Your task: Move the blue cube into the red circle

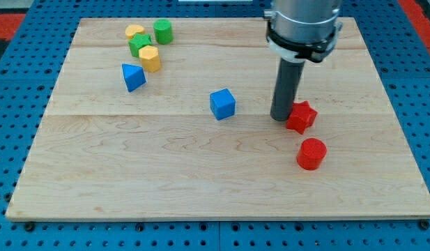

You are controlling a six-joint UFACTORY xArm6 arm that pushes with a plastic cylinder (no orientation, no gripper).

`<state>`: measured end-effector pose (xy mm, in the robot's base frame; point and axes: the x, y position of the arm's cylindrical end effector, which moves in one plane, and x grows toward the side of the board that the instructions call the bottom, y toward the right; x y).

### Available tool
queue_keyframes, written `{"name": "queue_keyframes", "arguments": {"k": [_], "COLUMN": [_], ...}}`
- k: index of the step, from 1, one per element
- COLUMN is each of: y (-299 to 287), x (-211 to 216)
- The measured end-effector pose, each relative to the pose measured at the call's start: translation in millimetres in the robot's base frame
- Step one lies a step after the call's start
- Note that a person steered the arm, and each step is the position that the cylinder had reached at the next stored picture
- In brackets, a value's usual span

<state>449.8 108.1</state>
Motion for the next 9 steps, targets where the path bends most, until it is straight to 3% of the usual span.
{"name": "queue_keyframes", "arguments": {"k": [1,3,4,6,7,9], "y": [-30,34,19,-92,-102,-165], "x": [-32,7,-8,-33,-11,-47]}}
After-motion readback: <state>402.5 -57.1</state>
